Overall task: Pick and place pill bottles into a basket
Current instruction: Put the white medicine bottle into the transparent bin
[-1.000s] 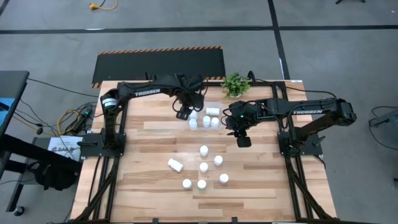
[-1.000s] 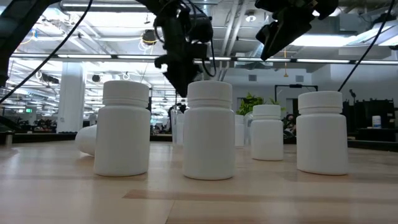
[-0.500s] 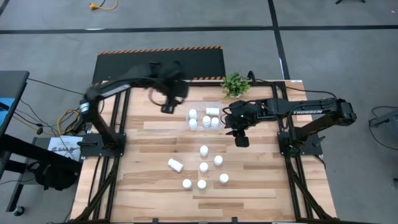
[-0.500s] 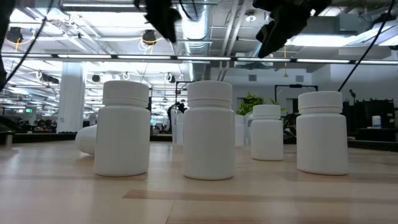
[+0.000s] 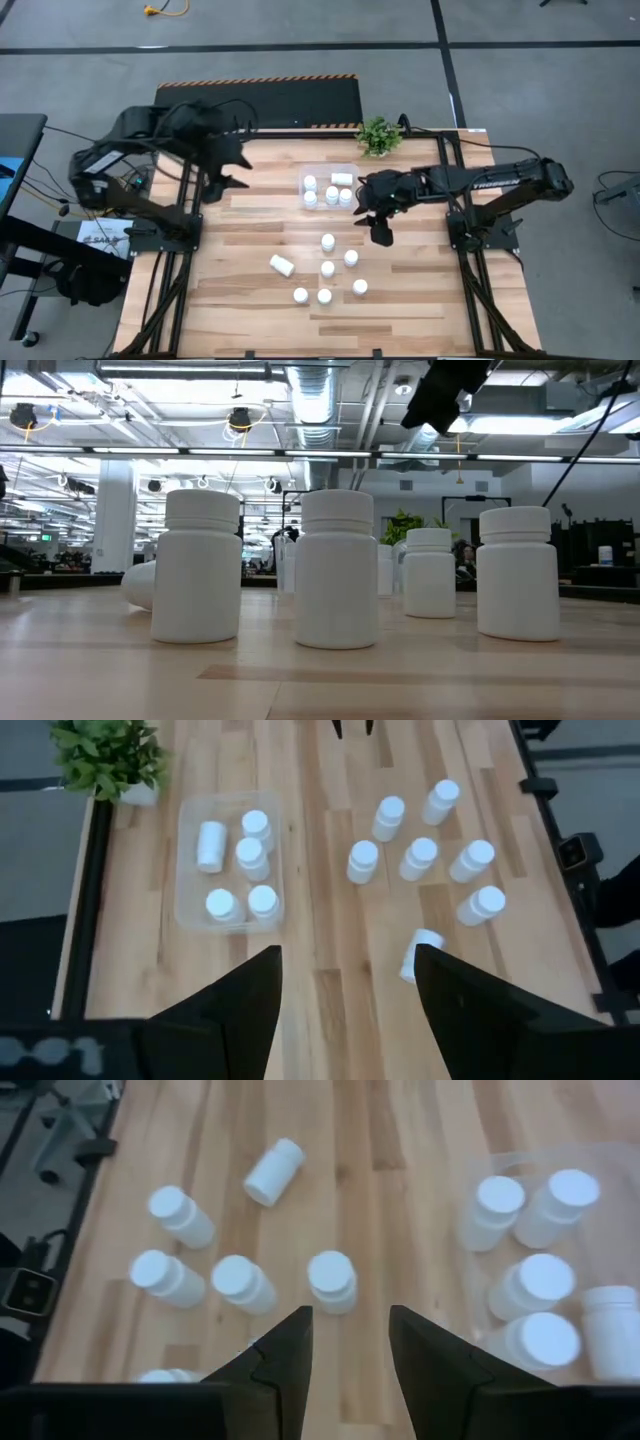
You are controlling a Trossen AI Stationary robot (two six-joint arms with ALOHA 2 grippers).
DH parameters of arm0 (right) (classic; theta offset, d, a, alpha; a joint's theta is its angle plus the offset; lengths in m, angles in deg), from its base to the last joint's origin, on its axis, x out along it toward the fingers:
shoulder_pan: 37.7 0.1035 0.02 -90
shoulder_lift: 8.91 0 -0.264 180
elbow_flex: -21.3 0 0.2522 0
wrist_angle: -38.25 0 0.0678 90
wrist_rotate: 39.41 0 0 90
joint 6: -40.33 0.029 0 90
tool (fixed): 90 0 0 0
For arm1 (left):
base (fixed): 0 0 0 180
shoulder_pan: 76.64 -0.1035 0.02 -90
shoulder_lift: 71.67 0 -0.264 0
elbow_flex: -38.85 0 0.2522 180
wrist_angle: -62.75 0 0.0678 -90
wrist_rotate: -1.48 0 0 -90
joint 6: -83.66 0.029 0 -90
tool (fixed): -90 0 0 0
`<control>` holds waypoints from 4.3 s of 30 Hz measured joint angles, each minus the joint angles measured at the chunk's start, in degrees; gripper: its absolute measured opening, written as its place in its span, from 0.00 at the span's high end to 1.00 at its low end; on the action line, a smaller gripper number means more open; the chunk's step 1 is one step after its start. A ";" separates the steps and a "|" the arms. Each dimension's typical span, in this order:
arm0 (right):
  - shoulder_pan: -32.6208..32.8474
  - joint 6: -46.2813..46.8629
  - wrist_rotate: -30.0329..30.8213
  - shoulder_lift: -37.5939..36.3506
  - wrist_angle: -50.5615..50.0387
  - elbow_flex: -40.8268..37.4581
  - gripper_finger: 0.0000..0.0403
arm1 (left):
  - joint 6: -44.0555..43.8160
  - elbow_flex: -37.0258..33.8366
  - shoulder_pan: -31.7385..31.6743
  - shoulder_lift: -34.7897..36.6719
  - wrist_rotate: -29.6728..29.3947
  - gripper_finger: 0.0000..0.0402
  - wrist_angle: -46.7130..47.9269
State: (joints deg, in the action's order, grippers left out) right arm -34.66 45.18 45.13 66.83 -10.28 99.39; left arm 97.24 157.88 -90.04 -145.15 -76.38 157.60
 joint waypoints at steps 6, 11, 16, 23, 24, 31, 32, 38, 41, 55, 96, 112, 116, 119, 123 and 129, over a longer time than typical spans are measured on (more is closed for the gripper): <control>4.42 4.39 2.87 0.00 0.66 0.00 0.69 | -5.45 -11.78 3.74 8.29 -2.13 0.46 -7.24; 7.99 7.54 5.69 0.00 0.95 0.00 0.69 | -8.54 -26.80 6.65 16.05 -2.14 0.46 -18.83; 10.63 10.87 5.82 0.00 0.95 0.02 0.69 | -12.19 -41.68 8.77 22.48 -2.10 0.46 -30.57; 13.54 15.41 5.89 1.66 1.51 0.18 0.69 | -18.51 -59.00 12.13 28.61 -2.20 0.46 -47.66; 13.96 16.10 5.81 2.20 1.45 0.14 0.69 | -19.31 -61.04 12.59 29.22 -2.41 0.46 -49.86; 18.18 24.67 6.82 6.78 5.73 0.04 0.69 | -23.43 -69.35 14.89 30.40 -3.87 0.46 -57.83; 18.89 25.64 7.27 7.52 7.23 0.05 0.69 | -23.85 -69.95 14.99 30.44 -4.39 0.46 -57.62; 22.40 31.41 9.29 11.95 8.25 0.07 0.69 | -24.81 -71.37 16.43 30.41 -4.44 0.46 -57.77; 23.13 32.40 10.64 14.17 8.14 0.04 0.69 | -24.57 -71.40 17.02 30.41 -4.46 0.46 -58.37; 17.57 29.74 10.27 17.35 2.30 2.21 0.66 | -23.88 -71.40 17.22 30.41 -4.46 0.46 -58.52; 12.55 8.61 6.85 21.73 -2.45 2.68 0.41 | -24.59 -71.40 17.20 30.39 -6.19 0.46 -59.14; 12.44 8.01 6.89 26.81 -1.86 2.78 0.40 | -24.71 -71.40 17.18 30.39 -6.15 0.46 -59.61; 12.18 8.00 6.88 26.67 -1.22 2.78 0.41 | -24.80 -71.40 17.20 30.39 -6.17 0.46 -59.61; 12.18 8.01 6.91 26.67 -0.35 2.78 0.42 | -25.13 -71.40 17.18 30.39 -6.52 0.46 -59.61; 12.18 8.14 6.88 26.67 0.59 2.78 0.49 | -25.33 -71.40 17.19 30.39 -6.65 0.46 -59.61; 12.16 8.16 5.69 26.51 0.71 2.80 0.63 | -25.39 -71.40 17.18 30.39 -6.72 0.46 -59.59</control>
State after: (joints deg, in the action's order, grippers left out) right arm -22.50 53.34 50.82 93.35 -9.57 102.19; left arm 71.85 86.48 -72.86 -114.76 -83.10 98.01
